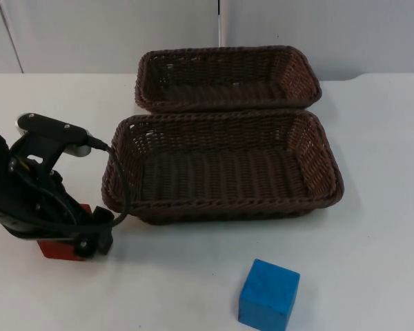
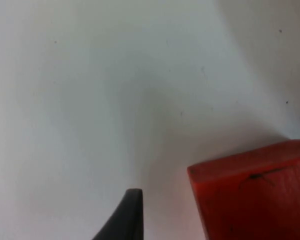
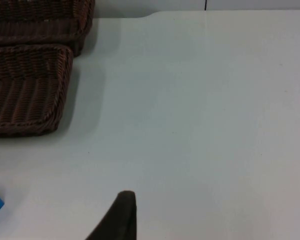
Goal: Pick up one cube with the left hand and place it into the upper basket. Pick up one cube with the right hand and place it into the lower basket.
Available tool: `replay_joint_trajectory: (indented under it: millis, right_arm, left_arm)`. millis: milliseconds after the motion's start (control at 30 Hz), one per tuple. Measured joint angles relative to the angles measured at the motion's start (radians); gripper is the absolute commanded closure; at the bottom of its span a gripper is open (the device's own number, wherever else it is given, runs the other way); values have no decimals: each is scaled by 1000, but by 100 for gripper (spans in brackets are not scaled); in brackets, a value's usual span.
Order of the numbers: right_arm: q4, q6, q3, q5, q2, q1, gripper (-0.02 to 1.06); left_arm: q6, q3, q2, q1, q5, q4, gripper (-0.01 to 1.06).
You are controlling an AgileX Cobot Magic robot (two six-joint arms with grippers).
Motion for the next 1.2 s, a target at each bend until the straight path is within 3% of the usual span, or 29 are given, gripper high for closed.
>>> replay_joint_trajectory:
  millis: [33,167,200,333,367,467,867,967,1200]
  right_arm:
    - [0,0,0,0,0,0,-1]
    - [0,0,0,0,0,0,-1]
    - [0,0,0,0,0,0,-1]
    - [0,0,0,0,0,0,-1]
    - [0,2,0,0,0,0,-1]
    - [0,2,0,0,0,0,-1]
    - [0,2,0,0,0,0,-1]
    - [0,2,0,0,0,0,-1]
    - [0,2,0,0,0,0,-1]
  left_arm:
    - [0,0,0,0,0,0,5]
    - [0,0,0,0,0,0,35]
    - [0,0,0,0,0,0,35]
    - [0,0,0,0,4,2,75]
    - [0,0,0,0,8,4,75]
    - [0,-2,0,0,26,4,106]
    - [-2,-8,-17,0,117,4,105]
    - [-13,-6,-59,0,173,4,105]
    - [-24,-5,-217,0,214,-3,105]
